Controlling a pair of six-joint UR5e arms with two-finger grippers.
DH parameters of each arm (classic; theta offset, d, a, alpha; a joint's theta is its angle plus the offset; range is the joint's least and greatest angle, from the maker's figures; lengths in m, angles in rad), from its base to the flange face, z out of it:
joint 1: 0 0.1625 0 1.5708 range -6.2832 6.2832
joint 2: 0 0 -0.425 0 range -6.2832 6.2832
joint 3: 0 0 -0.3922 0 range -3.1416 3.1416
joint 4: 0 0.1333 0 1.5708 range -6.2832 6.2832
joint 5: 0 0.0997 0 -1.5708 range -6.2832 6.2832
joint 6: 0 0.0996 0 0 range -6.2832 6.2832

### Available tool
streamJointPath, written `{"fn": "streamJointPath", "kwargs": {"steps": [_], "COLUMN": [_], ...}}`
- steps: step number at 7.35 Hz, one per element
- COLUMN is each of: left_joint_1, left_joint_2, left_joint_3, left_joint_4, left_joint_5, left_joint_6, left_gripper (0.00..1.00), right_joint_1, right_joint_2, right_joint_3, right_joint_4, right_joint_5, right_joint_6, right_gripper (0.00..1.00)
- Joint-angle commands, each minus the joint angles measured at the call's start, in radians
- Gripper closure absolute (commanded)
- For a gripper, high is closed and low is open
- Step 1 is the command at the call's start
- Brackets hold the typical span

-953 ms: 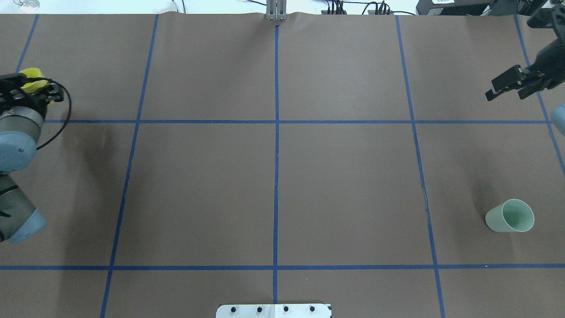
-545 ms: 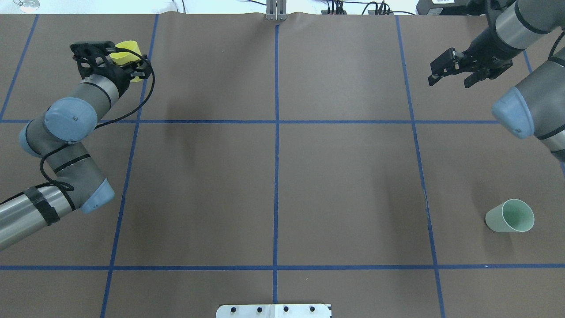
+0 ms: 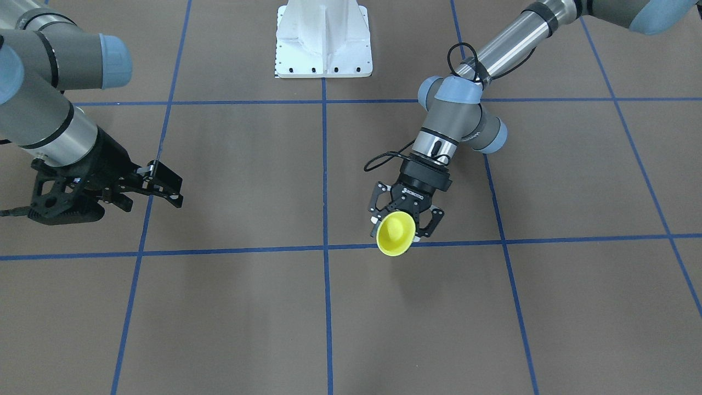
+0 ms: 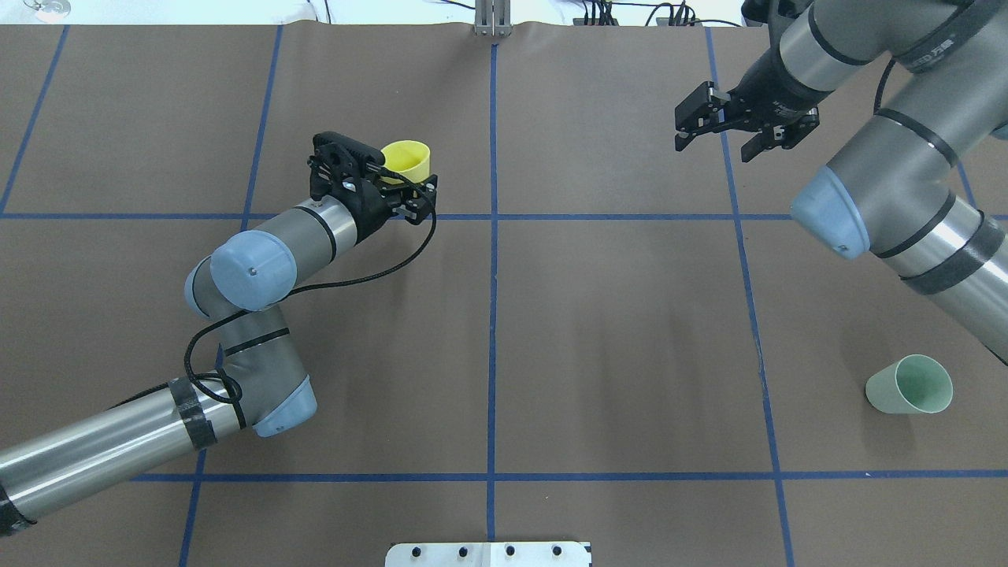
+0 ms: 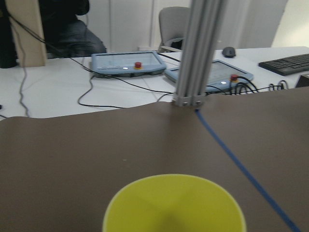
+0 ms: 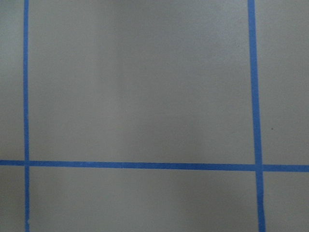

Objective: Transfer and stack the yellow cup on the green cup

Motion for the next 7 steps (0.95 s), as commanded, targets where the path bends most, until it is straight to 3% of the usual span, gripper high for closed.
{"fn": "streamJointPath", "kwargs": {"steps": [1, 2, 4, 5, 7], "left_joint_1": [0.016, 0.026, 0.051, 0.057, 0.145], "left_joint_2": [-0.021, -0.029, -0.059, -0.061, -0.076], "left_joint_3": [0.034, 0.043, 0.063, 0.06, 0.06], "left_joint_4": [-0.164, -0.18, -0.182, -0.185, -0.193], "left_joint_5": [-0.144, -0.143, -0.136, -0.133, 0.031], "left_joint_6": [0.237, 0.307, 0.318, 0.338, 0.337], "left_gripper": [0.62, 0.62, 0.61, 0.49, 0.51], "right_joint_1": [-0.092, -0.134, -0.163, -0.172, -0.2], "right_joint_2": [0.01, 0.01, 0.032, 0.047, 0.076], "right_joint_3": [-0.003, -0.002, 0.0, -0.003, -0.009], "right_joint_4": [0.135, 0.171, 0.179, 0.179, 0.179], "right_joint_5": [-0.075, -0.117, -0.118, -0.12, -0.143], "right_joint_6": [0.183, 0.225, 0.262, 0.279, 0.302], "right_gripper": [0.0, 0.0, 0.0, 0.0, 0.0]}}
